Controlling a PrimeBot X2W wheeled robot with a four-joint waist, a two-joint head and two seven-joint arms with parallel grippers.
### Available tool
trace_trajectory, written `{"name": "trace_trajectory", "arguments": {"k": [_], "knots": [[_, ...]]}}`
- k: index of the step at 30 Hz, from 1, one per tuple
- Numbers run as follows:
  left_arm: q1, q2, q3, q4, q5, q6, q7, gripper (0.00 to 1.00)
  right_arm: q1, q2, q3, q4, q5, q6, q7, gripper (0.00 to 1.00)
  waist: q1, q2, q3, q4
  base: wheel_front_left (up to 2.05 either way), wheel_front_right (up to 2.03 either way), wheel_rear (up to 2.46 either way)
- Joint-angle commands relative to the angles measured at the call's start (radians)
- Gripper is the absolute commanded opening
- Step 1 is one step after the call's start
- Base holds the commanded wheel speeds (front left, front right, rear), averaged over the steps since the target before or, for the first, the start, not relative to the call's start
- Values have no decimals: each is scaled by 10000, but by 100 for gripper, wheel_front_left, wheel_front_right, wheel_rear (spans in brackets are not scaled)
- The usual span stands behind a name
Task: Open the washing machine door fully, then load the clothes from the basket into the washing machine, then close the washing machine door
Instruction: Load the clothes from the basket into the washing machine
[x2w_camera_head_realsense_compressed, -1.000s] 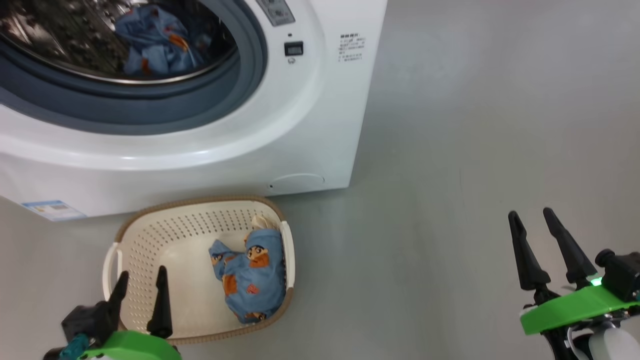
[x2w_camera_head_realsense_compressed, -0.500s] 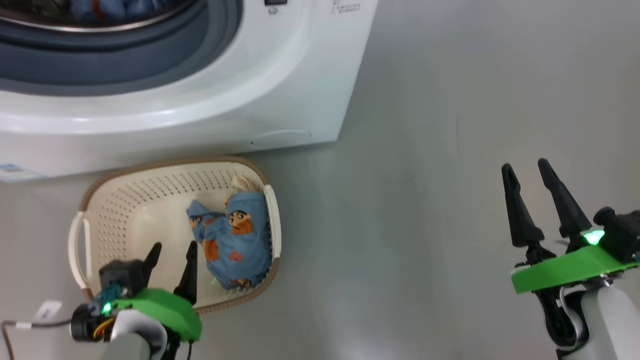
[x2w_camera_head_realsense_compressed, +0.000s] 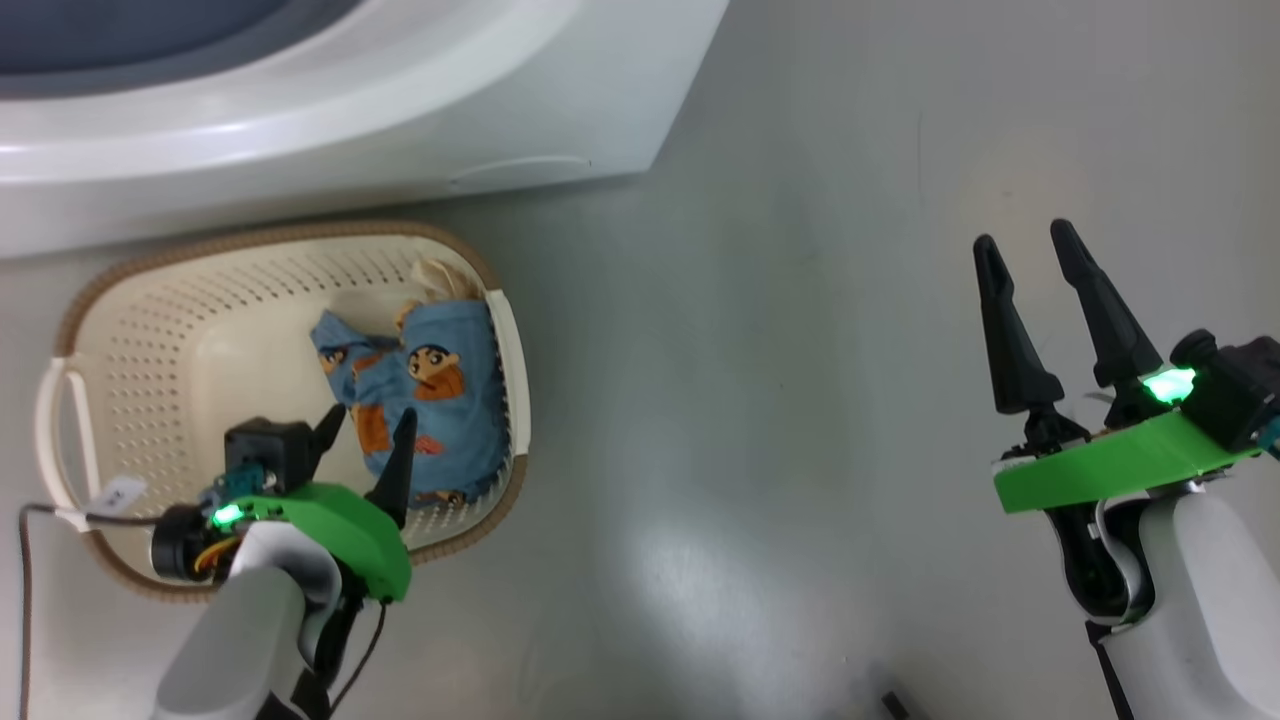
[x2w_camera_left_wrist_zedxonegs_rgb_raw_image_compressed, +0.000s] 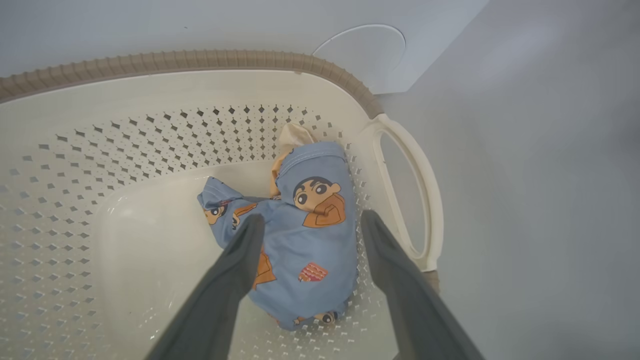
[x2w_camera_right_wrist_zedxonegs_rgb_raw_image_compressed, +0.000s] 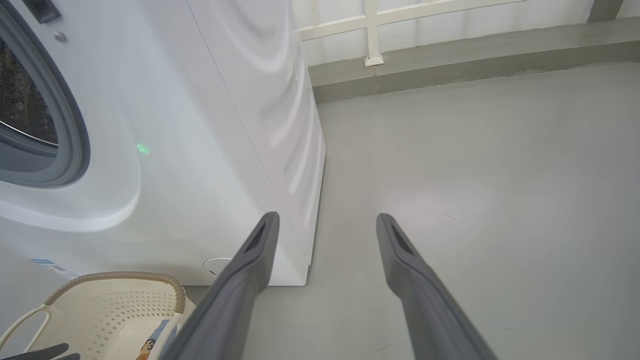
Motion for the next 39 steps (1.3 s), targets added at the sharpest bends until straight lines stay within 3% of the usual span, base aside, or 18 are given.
{"name": "trace_trajectory", "arguments": {"k": [1, 20, 36, 37, 38, 39], "knots": [[-33, 334, 172, -35, -83, -25, -65, 100, 32, -38, 227, -265, -76, 16, -49, 100, 0, 0, 435, -82, 0, 0, 0], [-1708, 1088, -1856, 965, -1880, -25, -65, 100, -781, -39, 419, -515, -154, 16, -49, 100, 0, 0, 1875, -448, 0, 0, 0], [-2520, 1704, -4950, 1298, -4838, -25, -65, 100, -858, -54, 408, -659, -231, 16, -49, 100, 0, 0, 2360, -733, 0, 0, 0], [-2584, 1749, -5074, 1297, -4998, -25, -65, 96, -856, -51, 416, -665, -236, 16, -49, 100, 0, 0, 2365, -742, 0, 0, 0], [-2632, 1787, -5184, 1293, -5163, -25, -65, 59, -853, -50, 423, -670, -242, 16, -49, 100, 0, 0, 2370, -746, 0, 0, 0], [-2672, 1818, -5304, 1287, -5312, -25, -65, 38, -854, -49, 428, -675, -247, 16, -49, 100, 0, 0, 2373, -749, 0, 0, 0]]}}
